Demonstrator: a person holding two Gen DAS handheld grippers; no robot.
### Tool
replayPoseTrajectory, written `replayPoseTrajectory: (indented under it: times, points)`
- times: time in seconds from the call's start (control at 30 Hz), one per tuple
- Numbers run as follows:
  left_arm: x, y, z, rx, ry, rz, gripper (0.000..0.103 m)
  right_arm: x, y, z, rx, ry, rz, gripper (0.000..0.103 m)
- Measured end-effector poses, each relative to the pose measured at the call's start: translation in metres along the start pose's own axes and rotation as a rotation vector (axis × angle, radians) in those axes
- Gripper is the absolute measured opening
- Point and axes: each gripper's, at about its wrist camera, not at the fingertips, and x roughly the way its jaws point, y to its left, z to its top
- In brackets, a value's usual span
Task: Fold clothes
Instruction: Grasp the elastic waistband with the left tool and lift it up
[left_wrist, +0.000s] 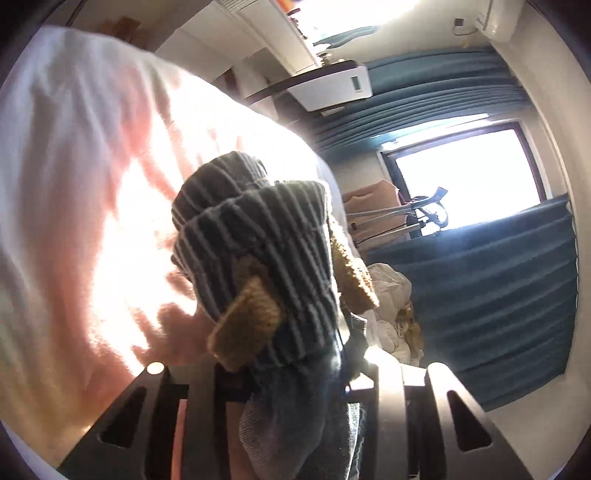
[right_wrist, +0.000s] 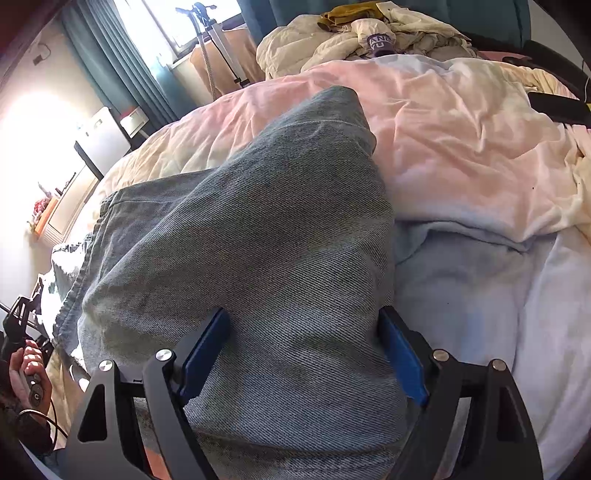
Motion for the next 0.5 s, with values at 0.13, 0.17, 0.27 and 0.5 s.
replayPoseTrajectory:
  times: [0.13,0.17,0.27,0.5]
  points:
    - [-0.015,-0.057,-0.008,0.217,-0.042,-0.026,0.027,0.001,0.001,-0.001,-0.011,-0.002,0.001,0.083]
    - [-0.019,-0.071,-0.013,0.258,-0.049,-0.036,0.026,0.001,0.0,-0.001,-0.01,-0.001,0.005,0.083]
    - [-0.034,-0.104,-0.018,0.352,-0.066,-0.073,0.026,0.0,0.001,0.0,-0.015,0.001,0.004,0.083]
    - [-0.055,-0.181,-0.059,0.566,-0.073,-0.091,0.026,-0.006,-0.008,0.005,0.036,0.009,0.055,0.083]
